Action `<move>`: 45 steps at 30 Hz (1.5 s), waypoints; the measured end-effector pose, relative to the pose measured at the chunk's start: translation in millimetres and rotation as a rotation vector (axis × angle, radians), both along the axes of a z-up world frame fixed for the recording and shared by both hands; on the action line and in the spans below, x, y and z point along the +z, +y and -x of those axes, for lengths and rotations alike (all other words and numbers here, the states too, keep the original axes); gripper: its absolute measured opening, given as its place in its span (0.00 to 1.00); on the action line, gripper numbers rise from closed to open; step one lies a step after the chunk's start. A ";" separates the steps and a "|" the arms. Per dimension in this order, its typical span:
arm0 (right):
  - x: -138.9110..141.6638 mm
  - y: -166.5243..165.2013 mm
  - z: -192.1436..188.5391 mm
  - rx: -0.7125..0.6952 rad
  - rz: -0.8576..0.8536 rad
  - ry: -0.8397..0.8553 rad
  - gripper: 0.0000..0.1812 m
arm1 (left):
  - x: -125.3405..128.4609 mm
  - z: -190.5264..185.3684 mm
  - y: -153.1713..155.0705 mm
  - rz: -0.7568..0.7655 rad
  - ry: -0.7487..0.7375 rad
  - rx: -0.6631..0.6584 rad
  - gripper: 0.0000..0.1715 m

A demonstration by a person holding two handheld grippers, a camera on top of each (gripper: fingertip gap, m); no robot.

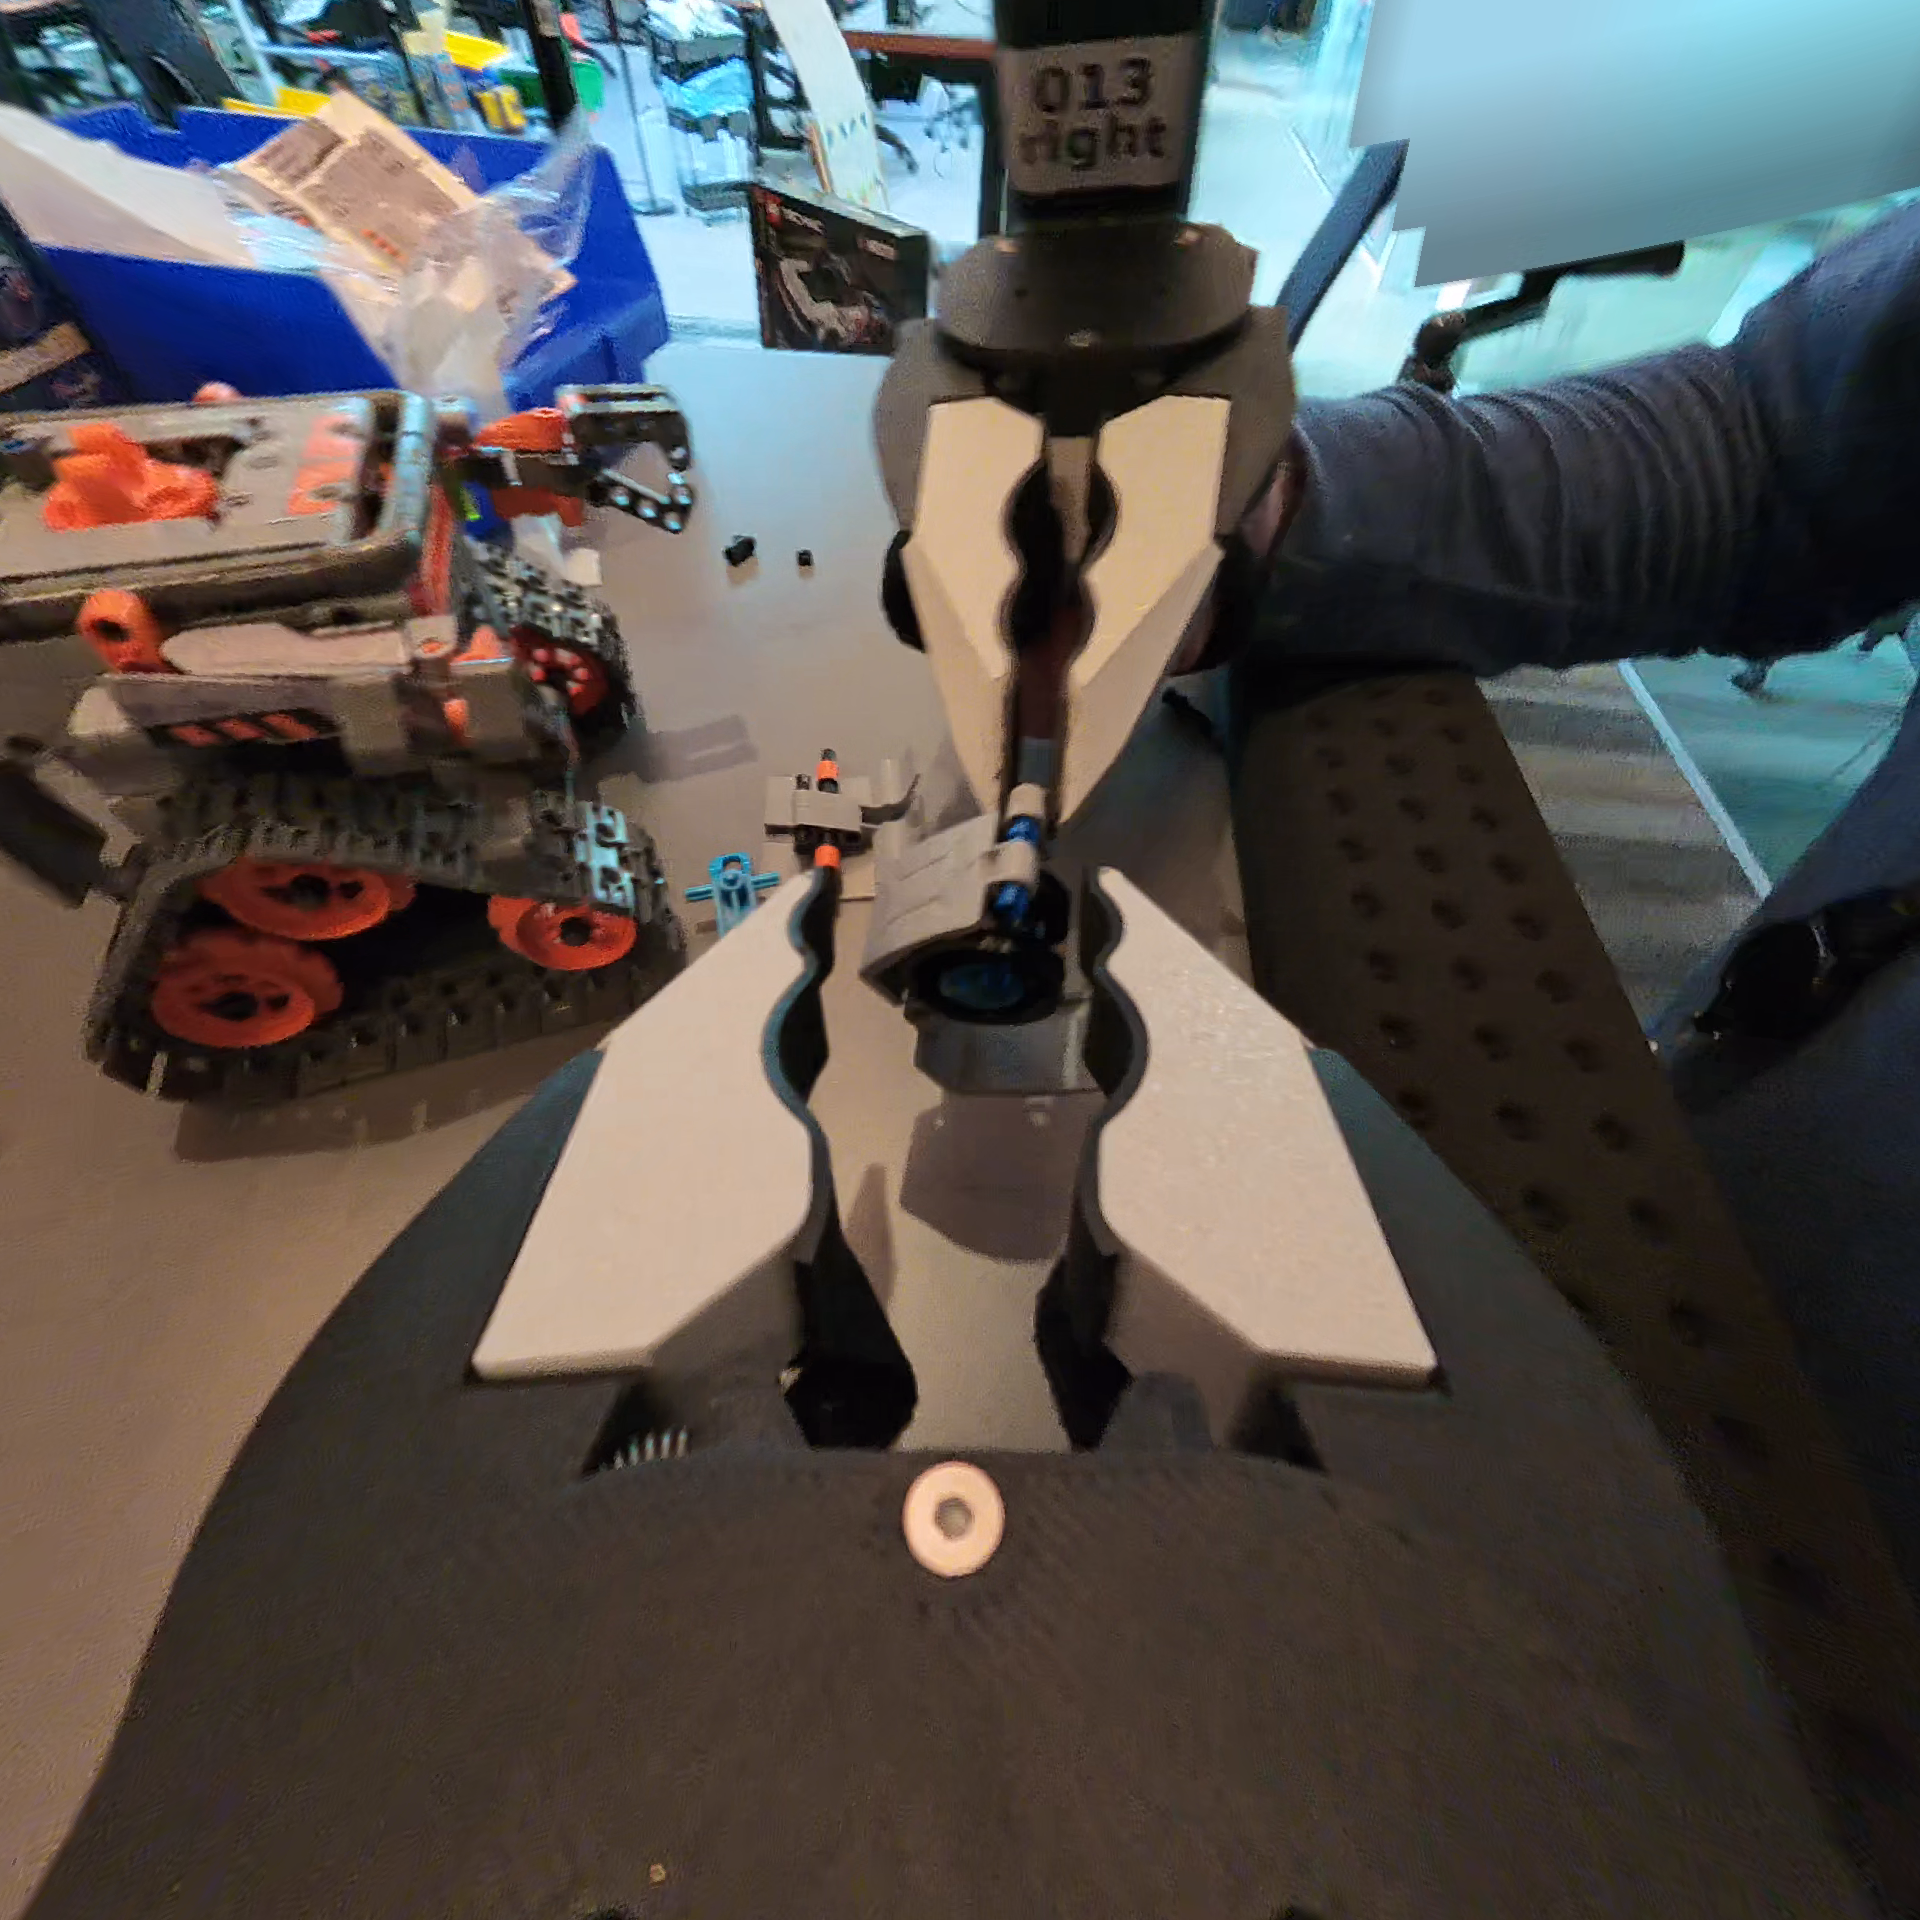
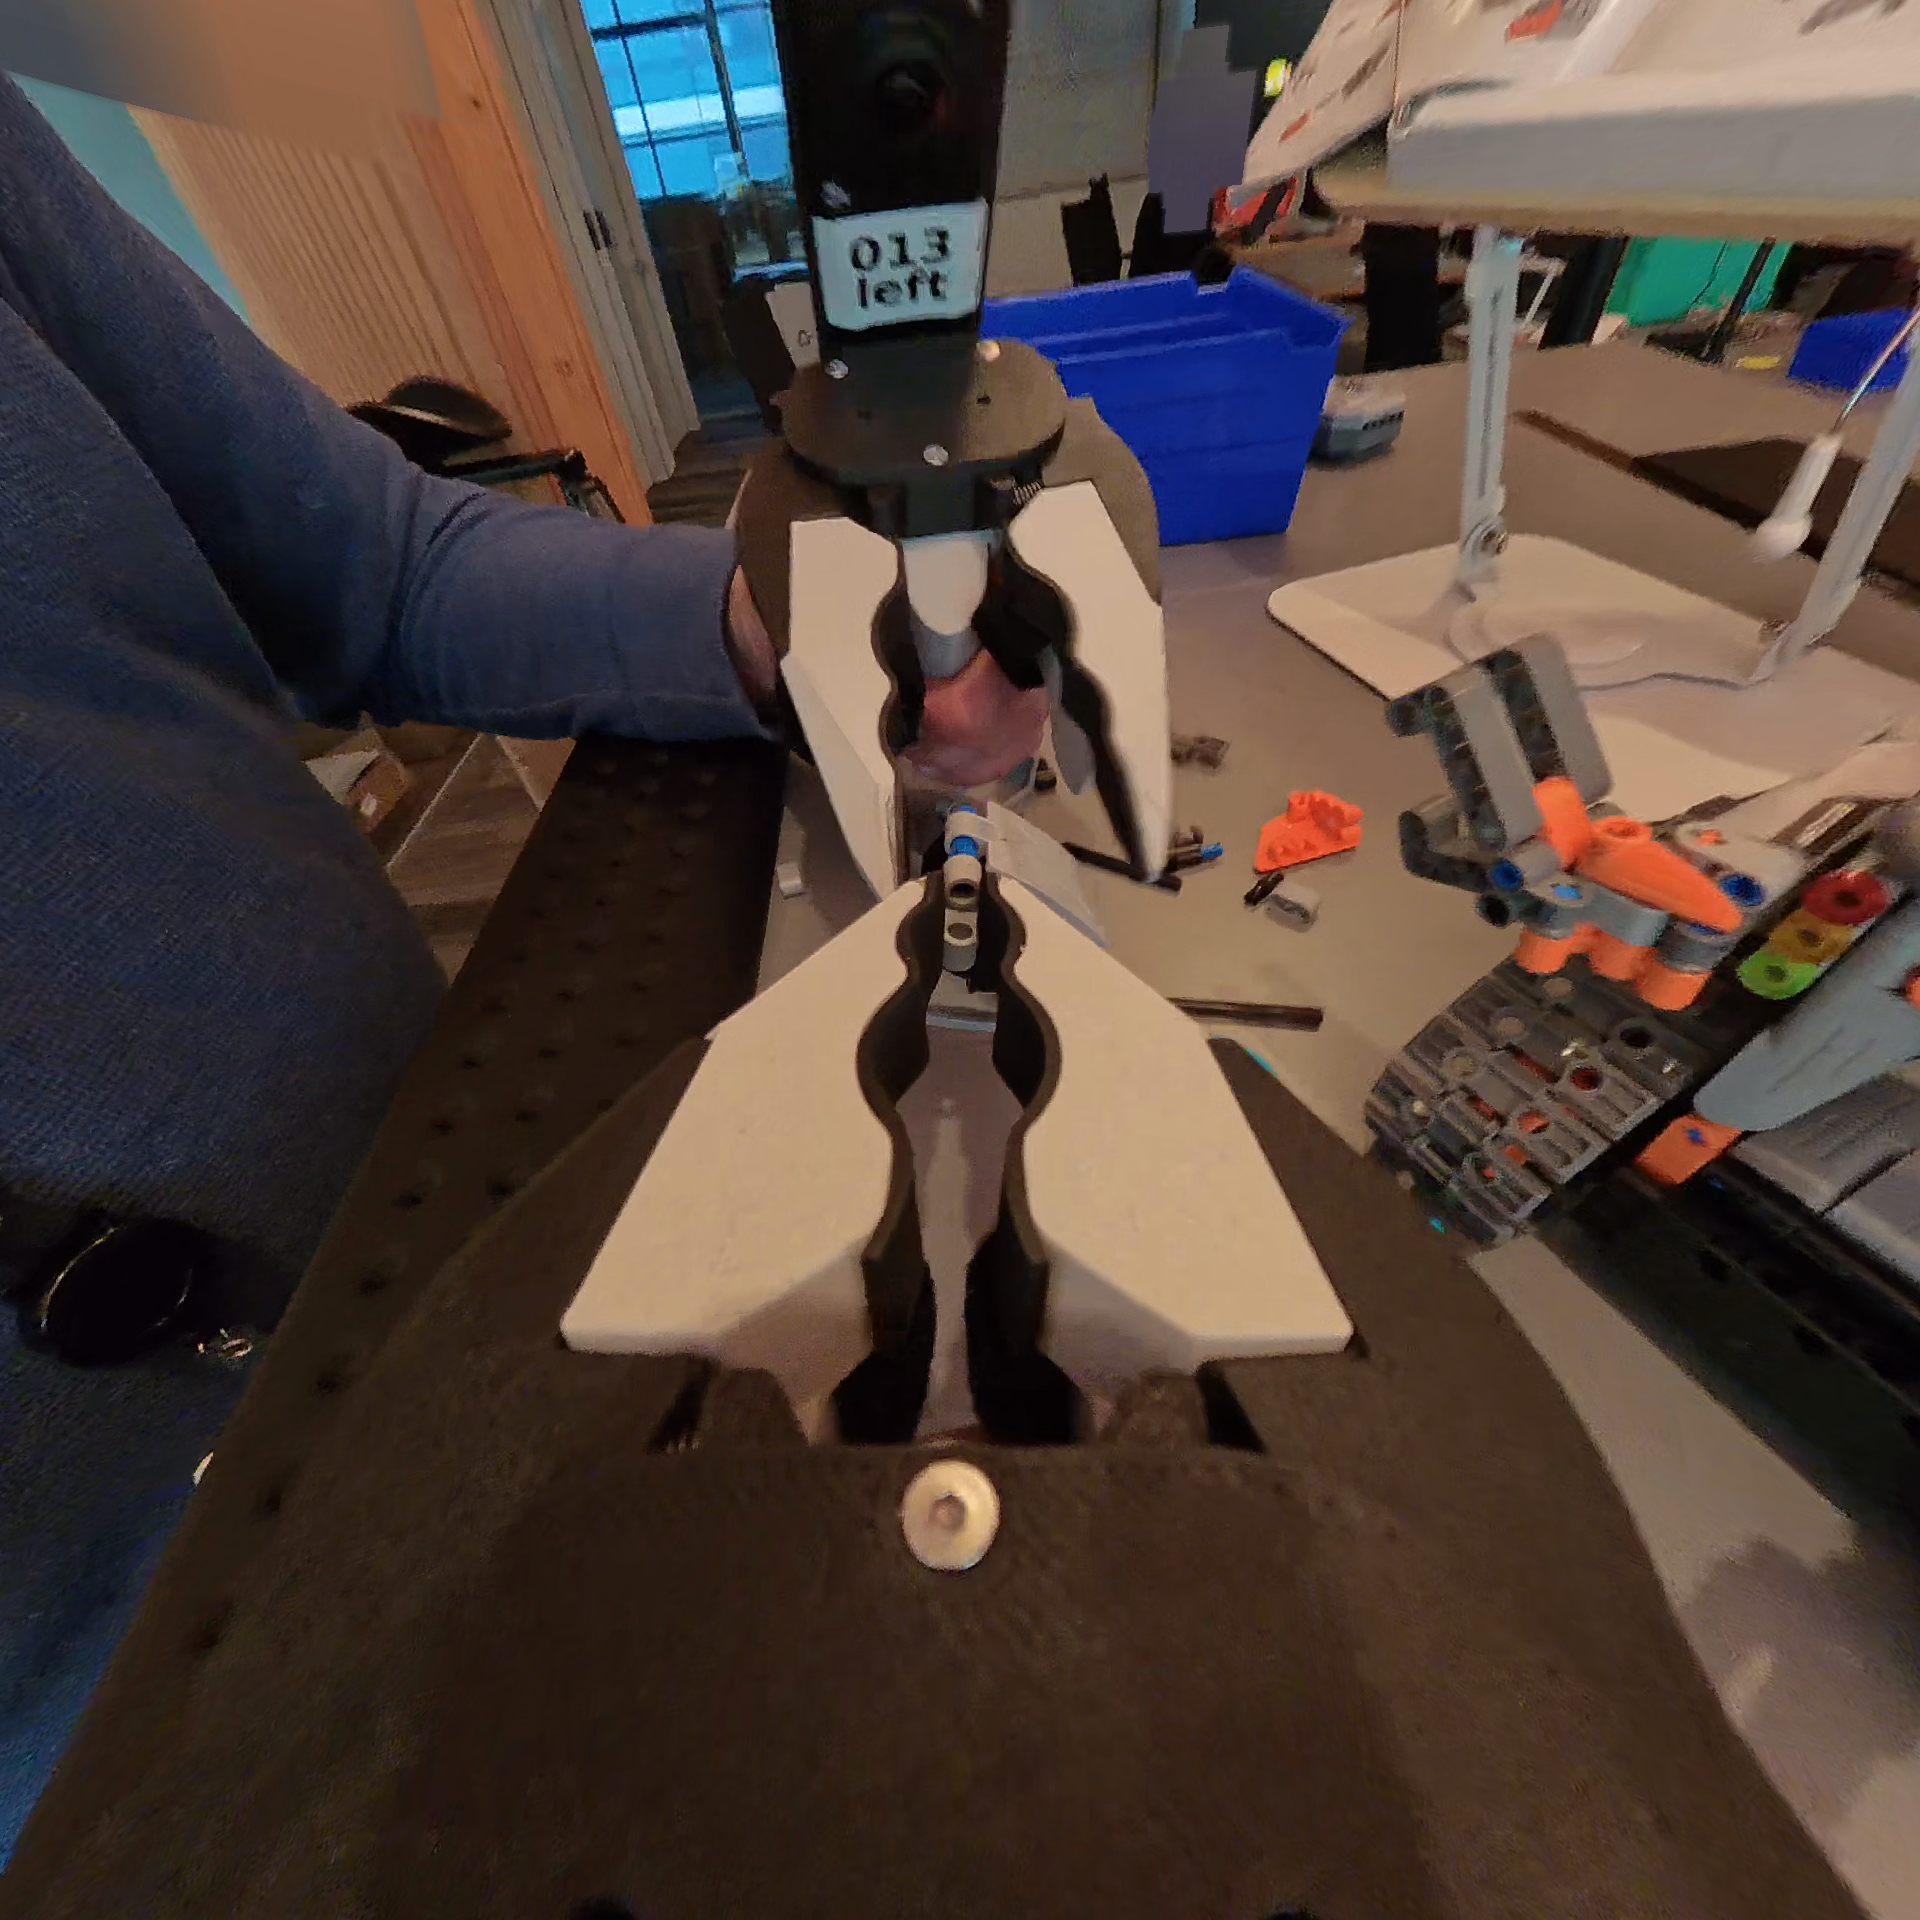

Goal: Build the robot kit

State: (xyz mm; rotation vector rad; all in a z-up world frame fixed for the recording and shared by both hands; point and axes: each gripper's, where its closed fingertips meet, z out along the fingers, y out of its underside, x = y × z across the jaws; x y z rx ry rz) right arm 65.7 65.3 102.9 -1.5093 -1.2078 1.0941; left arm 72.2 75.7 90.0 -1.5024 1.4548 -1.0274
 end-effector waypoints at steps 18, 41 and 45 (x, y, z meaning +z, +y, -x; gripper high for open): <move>-35.9 -3.0 -7.7 0.023 0.027 -0.153 0.02 | -33.5 6.0 -0.3 -0.085 0.115 -0.003 0.02; -68.5 -5.3 -27.1 -0.006 -0.059 -0.432 0.13 | -46.7 5.5 3.6 -0.107 0.221 -0.021 0.07; -69.3 -6.6 -25.3 -0.005 -0.068 -0.445 0.11 | -43.1 12.8 0.1 -0.112 0.226 -0.047 0.18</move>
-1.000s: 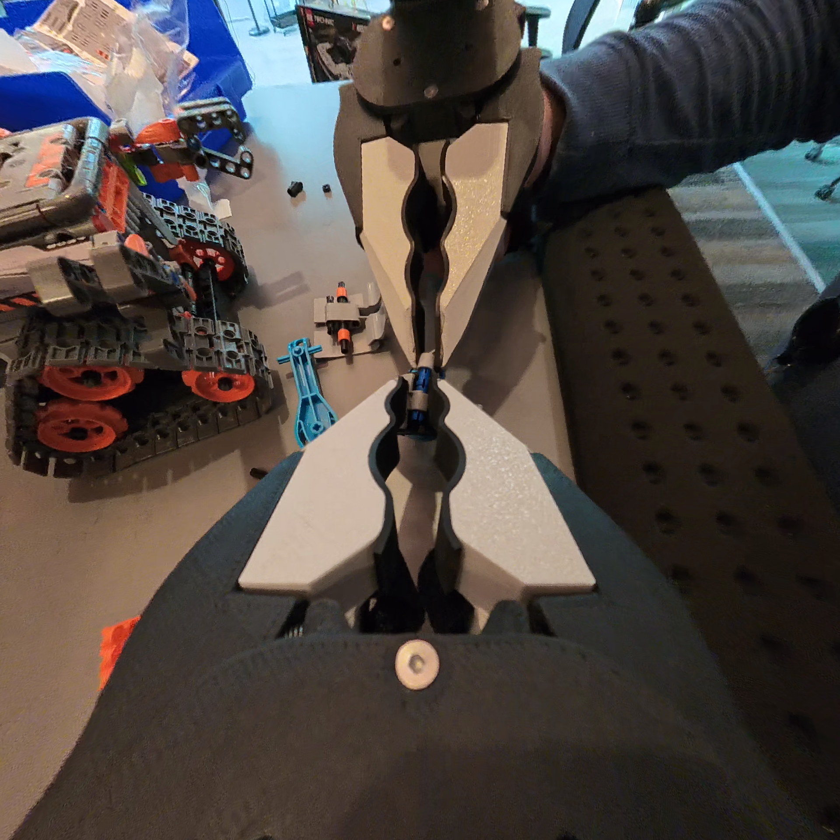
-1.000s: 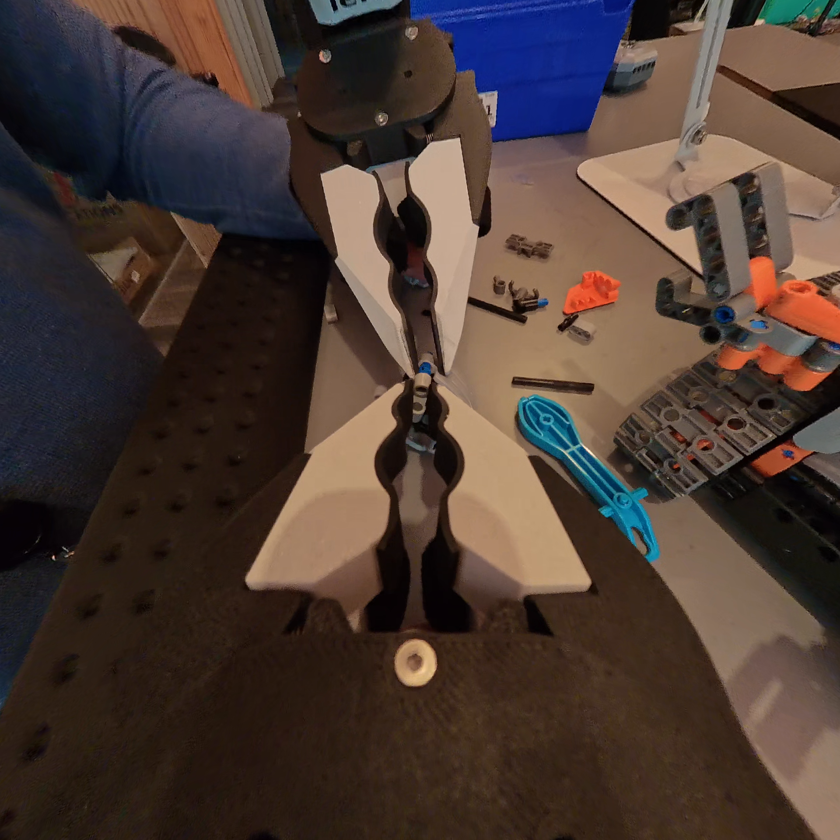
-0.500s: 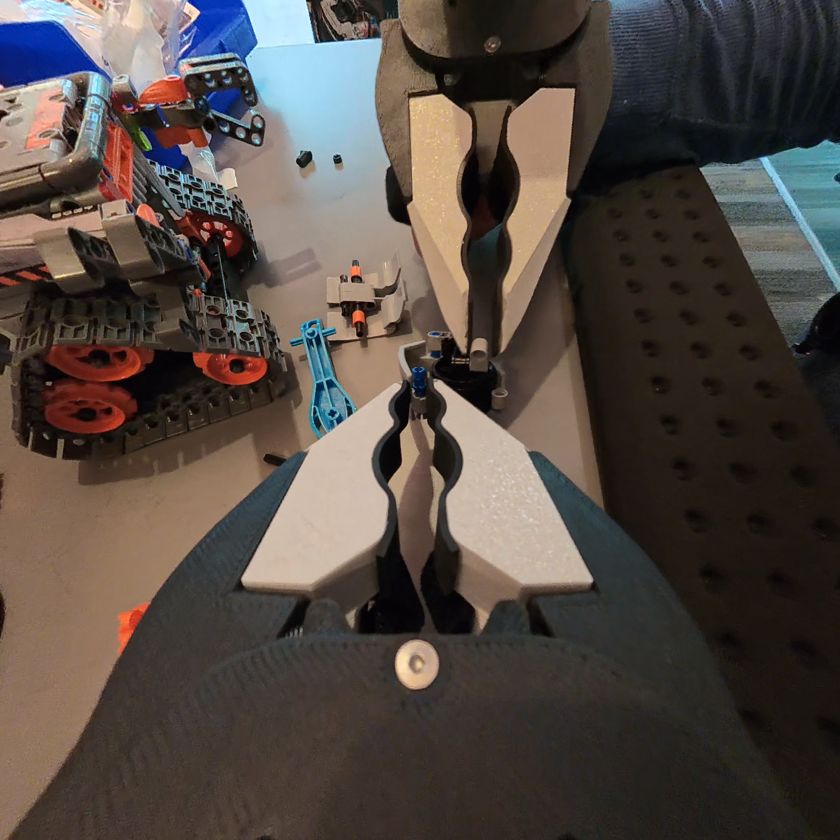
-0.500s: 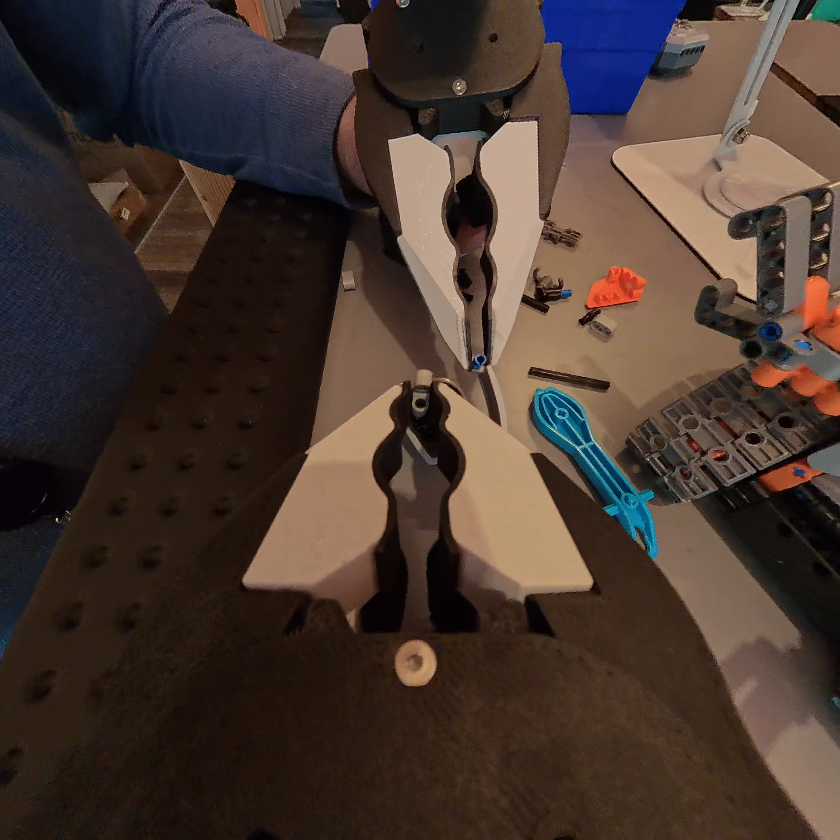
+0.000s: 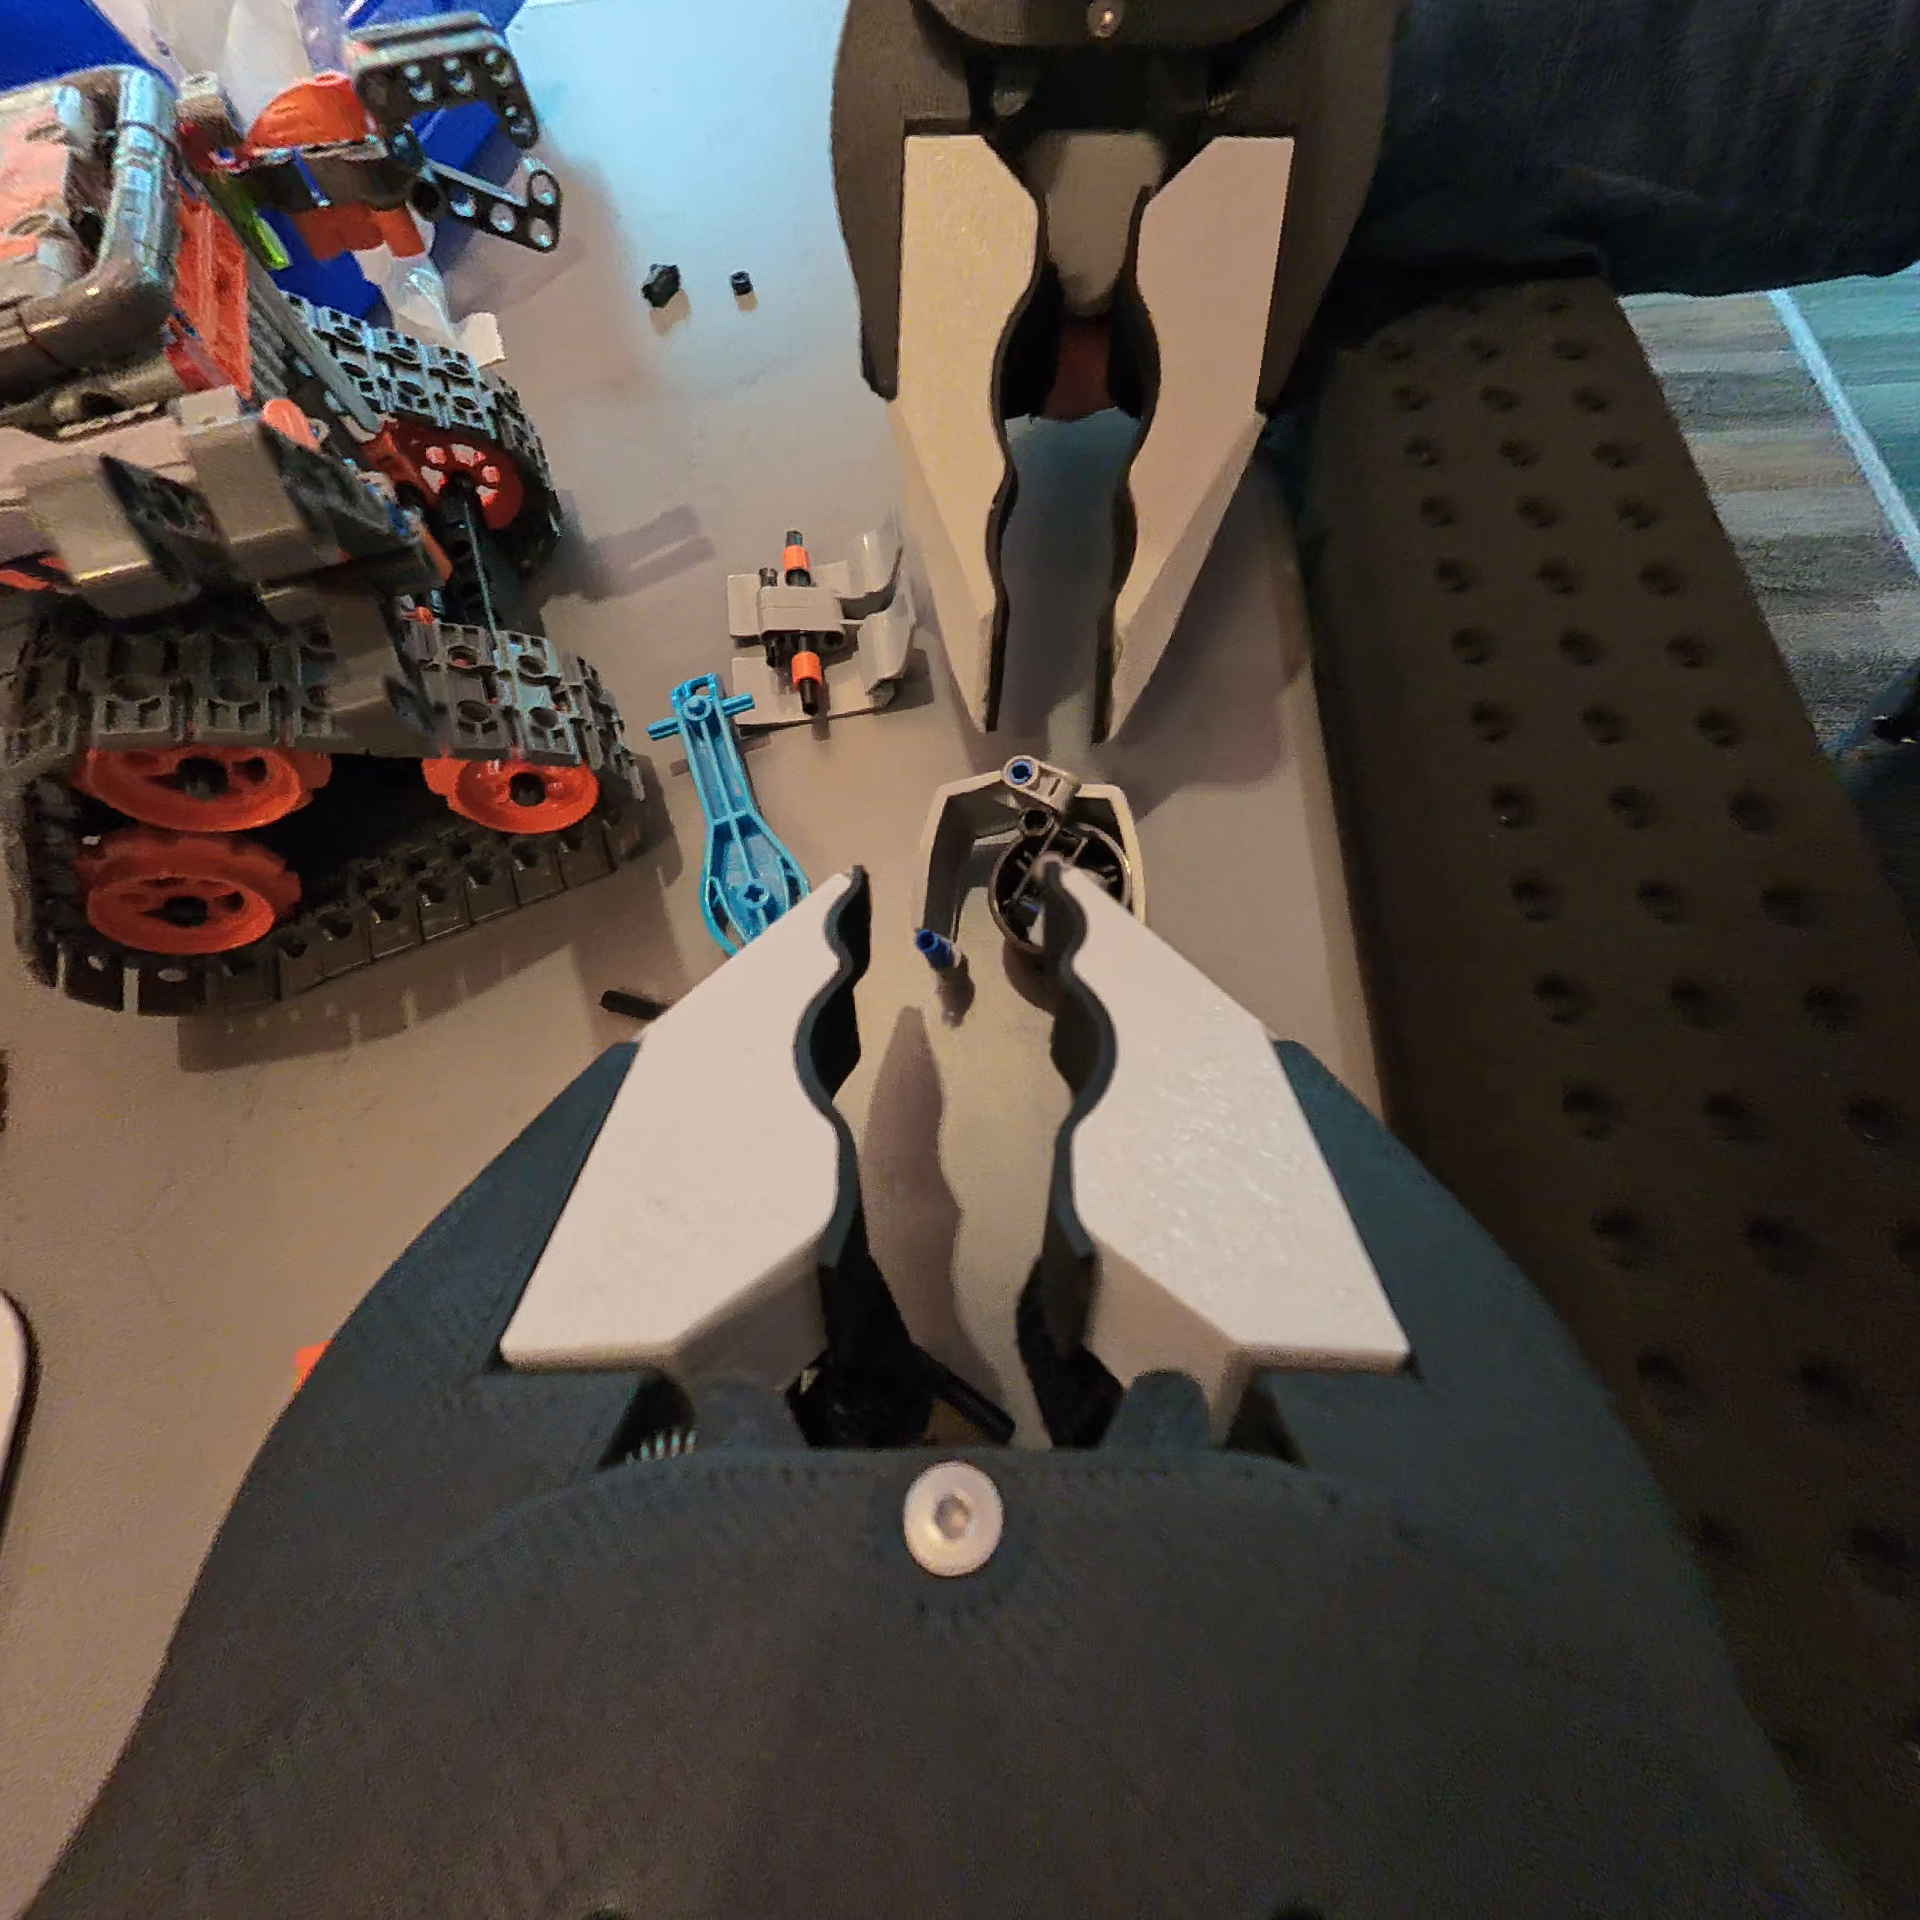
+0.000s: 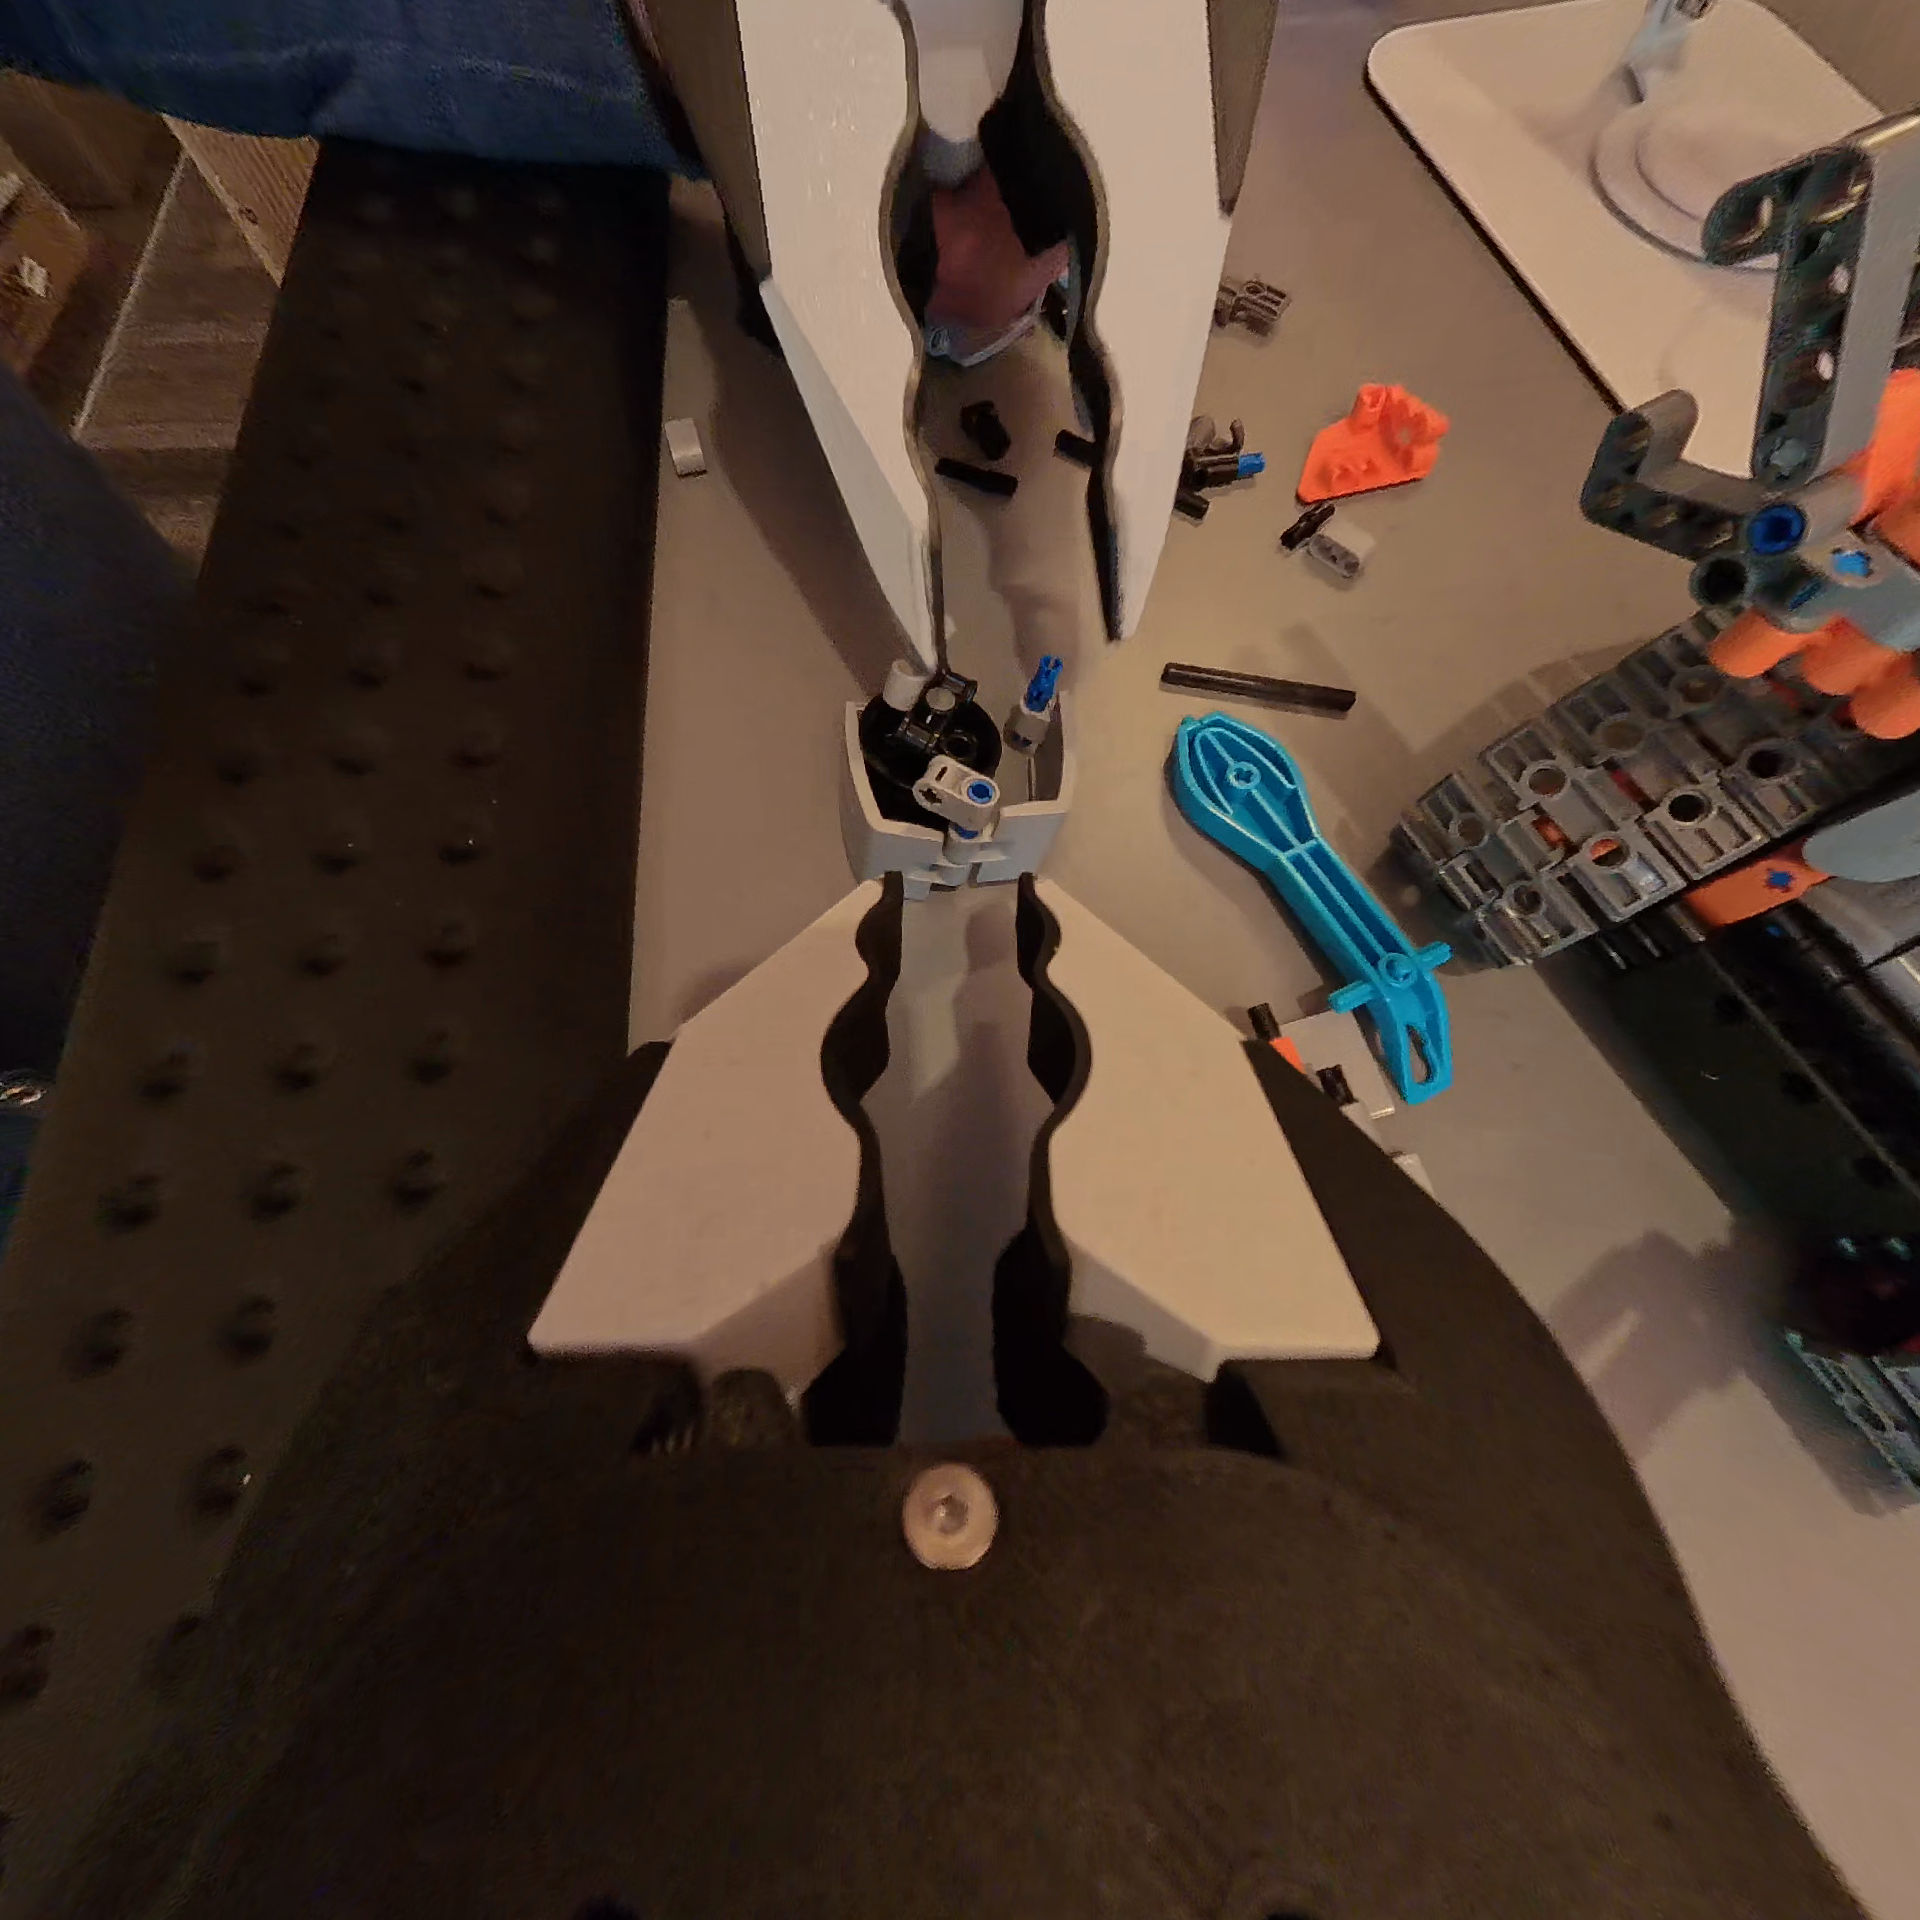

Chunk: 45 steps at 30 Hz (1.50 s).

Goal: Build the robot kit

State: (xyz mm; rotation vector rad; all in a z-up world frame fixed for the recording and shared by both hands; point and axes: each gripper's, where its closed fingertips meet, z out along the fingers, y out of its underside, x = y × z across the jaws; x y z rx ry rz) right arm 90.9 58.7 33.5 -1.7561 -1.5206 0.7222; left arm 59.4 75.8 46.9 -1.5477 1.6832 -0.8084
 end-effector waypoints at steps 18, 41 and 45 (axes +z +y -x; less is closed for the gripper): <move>-3.4 -3.6 11.2 -0.061 -0.023 -0.068 0.15 | -5.1 -5.8 -6.9 0.130 0.035 -0.001 0.14; 43.3 19.2 20.5 -0.183 -0.081 0.151 0.26 | 55.9 -17.5 -5.2 0.405 -0.320 -0.003 0.08; 45.0 12.5 19.3 -0.127 -0.061 0.163 0.26 | 52.7 -15.7 -11.2 0.371 -0.301 -0.045 0.08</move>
